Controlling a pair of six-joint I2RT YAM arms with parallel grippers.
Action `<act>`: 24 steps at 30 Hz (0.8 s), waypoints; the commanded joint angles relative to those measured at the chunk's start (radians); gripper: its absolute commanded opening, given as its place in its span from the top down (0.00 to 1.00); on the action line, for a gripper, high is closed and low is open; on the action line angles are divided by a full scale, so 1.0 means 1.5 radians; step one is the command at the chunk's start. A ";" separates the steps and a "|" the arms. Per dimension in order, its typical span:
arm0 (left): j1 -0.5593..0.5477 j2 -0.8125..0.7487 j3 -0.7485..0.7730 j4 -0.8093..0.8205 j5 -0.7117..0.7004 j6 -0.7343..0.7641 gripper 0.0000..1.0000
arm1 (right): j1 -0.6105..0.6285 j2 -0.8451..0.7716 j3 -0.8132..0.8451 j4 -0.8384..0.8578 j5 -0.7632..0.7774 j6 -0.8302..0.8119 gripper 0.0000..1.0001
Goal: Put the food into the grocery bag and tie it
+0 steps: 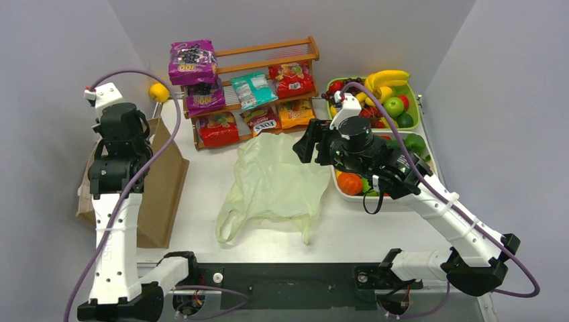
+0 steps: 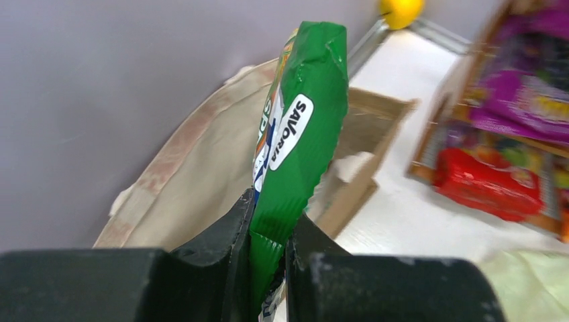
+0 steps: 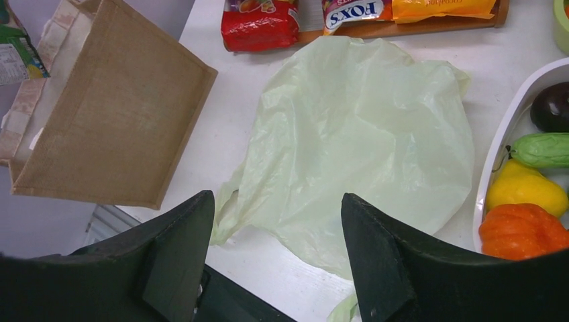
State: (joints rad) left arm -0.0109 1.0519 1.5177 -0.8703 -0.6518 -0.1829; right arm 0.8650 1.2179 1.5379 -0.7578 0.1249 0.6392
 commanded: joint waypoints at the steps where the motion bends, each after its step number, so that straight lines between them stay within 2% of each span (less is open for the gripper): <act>1: 0.068 0.002 -0.024 0.085 -0.048 -0.018 1.00 | 0.000 -0.027 -0.019 0.013 -0.002 -0.001 0.35; 4: 0.100 0.024 -0.025 0.085 -0.063 -0.026 1.00 | 0.000 -0.034 -0.036 0.015 -0.002 -0.001 0.35; 10: 0.156 0.048 -0.029 0.079 -0.006 -0.069 0.99 | 0.000 -0.040 -0.044 0.014 -0.005 0.000 0.35; 11: 0.162 0.050 -0.031 0.077 -0.007 -0.073 0.93 | 0.000 -0.041 -0.047 0.014 -0.004 0.000 0.35; 12: 0.164 0.051 -0.031 0.075 -0.008 -0.083 0.74 | 0.000 -0.043 -0.048 0.014 -0.002 0.001 0.34; 13: 0.165 0.051 -0.032 0.075 -0.004 -0.085 0.63 | 0.000 -0.044 -0.052 0.013 -0.001 0.001 0.34; 14: 0.165 0.048 -0.032 0.077 0.007 -0.085 0.39 | 0.000 -0.045 -0.054 0.014 -0.001 0.002 0.33; 16: 0.166 0.046 -0.030 0.075 0.018 -0.088 0.23 | 0.000 -0.046 -0.057 0.014 -0.001 0.002 0.32; 18: 0.166 0.043 -0.026 0.070 0.033 -0.091 0.19 | -0.001 -0.044 -0.059 0.012 -0.002 0.001 0.31; 24: 0.144 0.011 -0.043 0.081 0.118 -0.082 0.18 | 0.000 -0.042 -0.065 0.007 0.008 -0.007 0.31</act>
State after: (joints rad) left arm 0.2279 1.1290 1.4601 -0.8112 -0.5694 -0.3077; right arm 0.8650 1.1717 1.4509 -0.7597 0.1200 0.6395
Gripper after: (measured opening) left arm 0.822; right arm 0.692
